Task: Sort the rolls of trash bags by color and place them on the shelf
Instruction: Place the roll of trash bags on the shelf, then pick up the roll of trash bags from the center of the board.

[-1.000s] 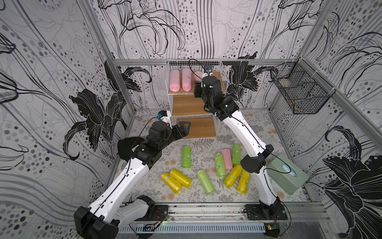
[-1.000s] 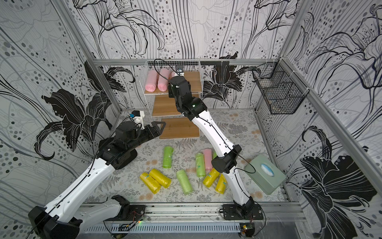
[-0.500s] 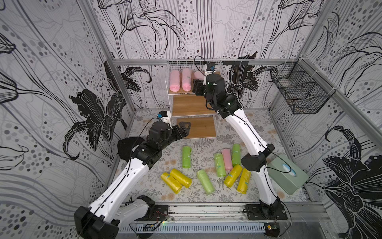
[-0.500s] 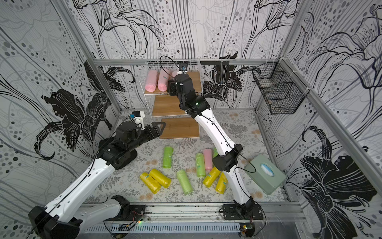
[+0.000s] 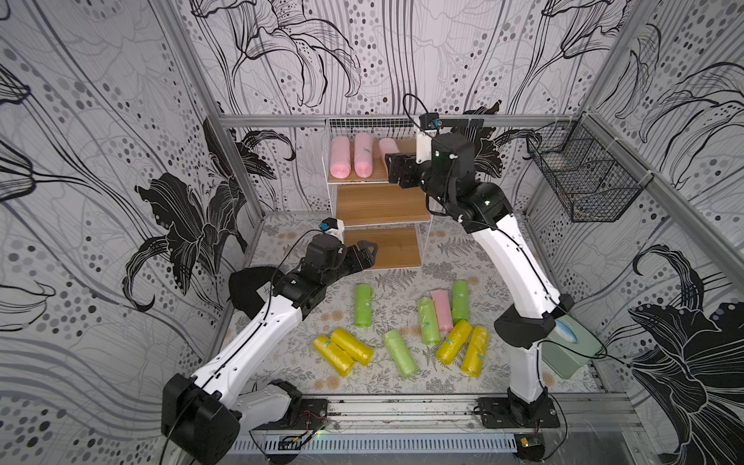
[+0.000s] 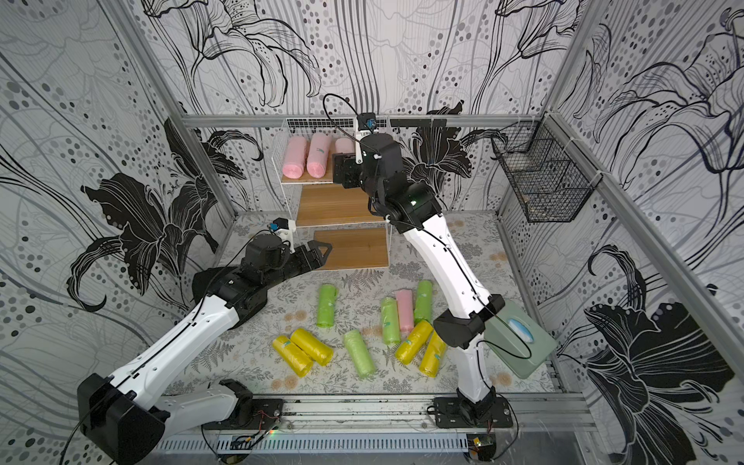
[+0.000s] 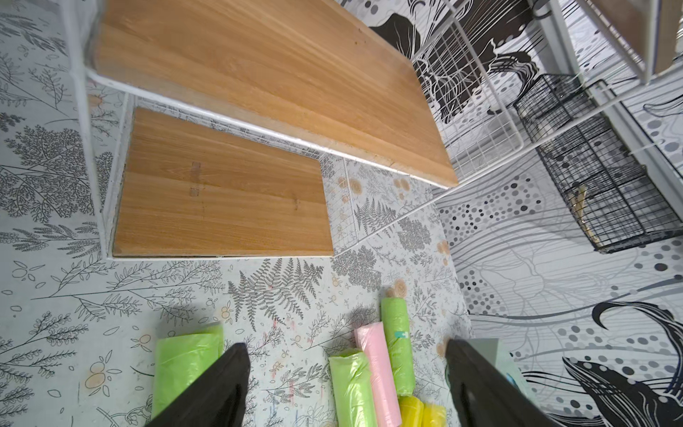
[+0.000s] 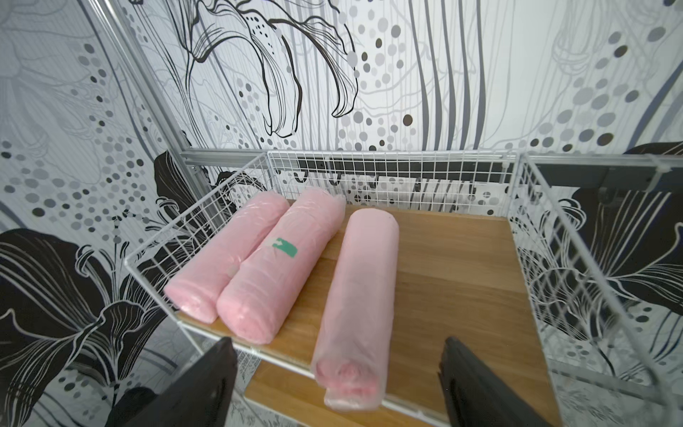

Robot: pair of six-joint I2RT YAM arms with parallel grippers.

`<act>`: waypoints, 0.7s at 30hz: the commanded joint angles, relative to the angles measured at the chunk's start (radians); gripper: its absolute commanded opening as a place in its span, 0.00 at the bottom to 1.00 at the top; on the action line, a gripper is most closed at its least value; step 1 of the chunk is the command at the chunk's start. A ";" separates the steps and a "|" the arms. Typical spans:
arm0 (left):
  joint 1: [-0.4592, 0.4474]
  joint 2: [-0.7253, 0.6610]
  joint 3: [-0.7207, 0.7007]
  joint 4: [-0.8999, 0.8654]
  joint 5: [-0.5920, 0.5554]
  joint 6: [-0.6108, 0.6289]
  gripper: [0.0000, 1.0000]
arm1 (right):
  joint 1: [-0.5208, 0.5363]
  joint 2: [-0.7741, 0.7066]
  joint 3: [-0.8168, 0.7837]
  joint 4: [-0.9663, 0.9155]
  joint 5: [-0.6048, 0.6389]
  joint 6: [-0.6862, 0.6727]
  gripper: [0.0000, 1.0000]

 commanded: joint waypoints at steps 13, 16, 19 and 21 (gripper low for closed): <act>-0.101 0.142 0.001 -0.014 -0.050 0.154 0.84 | 0.001 -0.676 -1.122 -0.209 0.100 0.070 0.83; -0.101 0.146 -0.010 -0.006 -0.048 0.148 0.84 | 0.001 -0.729 -1.321 -0.200 0.083 0.140 0.78; -0.101 0.148 -0.019 0.006 -0.038 0.136 0.84 | 0.001 -0.743 -1.473 -0.164 0.035 0.192 0.74; -0.101 0.151 -0.025 0.013 -0.025 0.132 0.84 | -0.002 -0.730 -1.550 -0.126 0.005 0.206 0.71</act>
